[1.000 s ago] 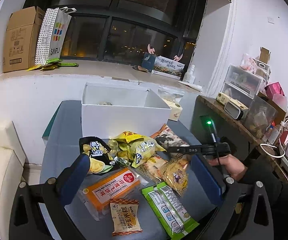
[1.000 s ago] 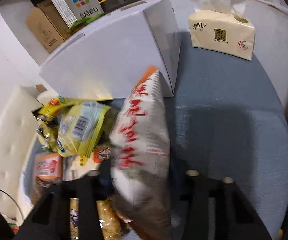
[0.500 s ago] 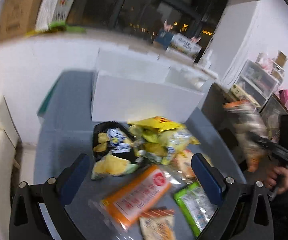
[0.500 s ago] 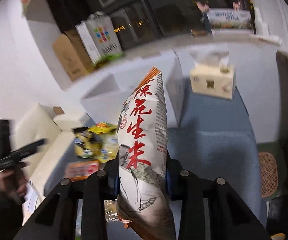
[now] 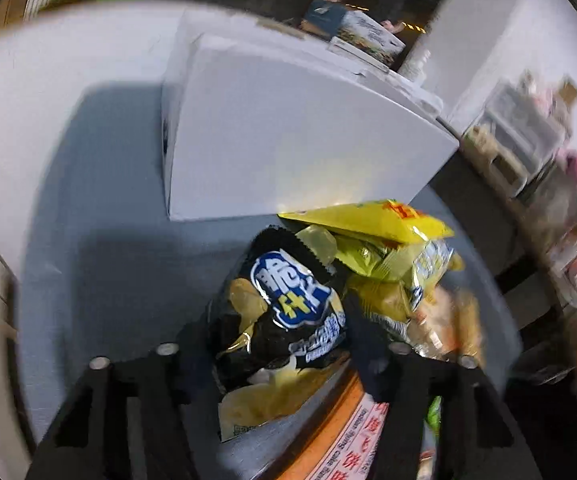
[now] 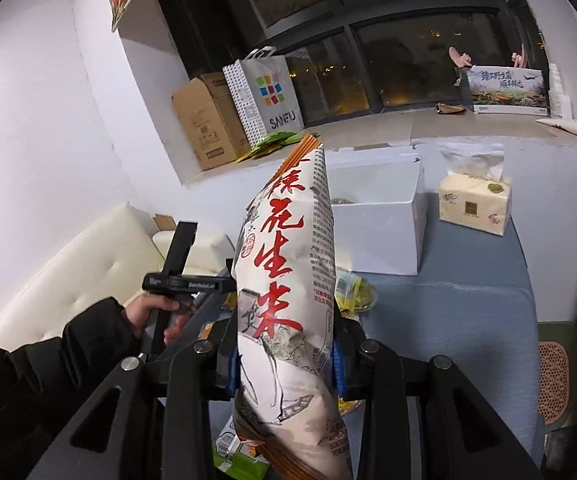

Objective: Organize snacks
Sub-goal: 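Lift both bags over the white box and release them inside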

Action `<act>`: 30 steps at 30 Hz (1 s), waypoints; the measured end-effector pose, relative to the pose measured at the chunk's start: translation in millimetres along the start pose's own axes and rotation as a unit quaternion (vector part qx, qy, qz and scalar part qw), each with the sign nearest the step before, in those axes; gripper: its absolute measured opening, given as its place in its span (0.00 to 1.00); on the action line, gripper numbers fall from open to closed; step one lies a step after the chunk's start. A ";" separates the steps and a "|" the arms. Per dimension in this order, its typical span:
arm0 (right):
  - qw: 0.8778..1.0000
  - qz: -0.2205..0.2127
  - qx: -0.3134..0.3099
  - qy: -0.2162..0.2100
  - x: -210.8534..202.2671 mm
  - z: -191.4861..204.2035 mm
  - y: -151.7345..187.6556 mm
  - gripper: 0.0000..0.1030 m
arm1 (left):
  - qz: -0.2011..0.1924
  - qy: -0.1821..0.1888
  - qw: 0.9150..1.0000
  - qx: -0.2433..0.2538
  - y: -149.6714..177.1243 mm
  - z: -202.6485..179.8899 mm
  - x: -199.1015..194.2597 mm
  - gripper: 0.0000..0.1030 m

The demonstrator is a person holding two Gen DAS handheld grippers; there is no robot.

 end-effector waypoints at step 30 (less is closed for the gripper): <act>0.984 -0.008 0.027 0.177 120.1 -78.1 -195.6 0.36 | -0.148 -0.164 0.975 0.029 -227.4 -40.5 -79.4 0.46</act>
Point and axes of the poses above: each gripper's, at about its wrist camera, not at the fingertips, and x roughly the way its jaws point, z to its left, y to its underside, the point moved 8 cm from there along x, roughly the way its jaws point, and after that the axes turned 7 degrees about z, right-handed, at the moved point
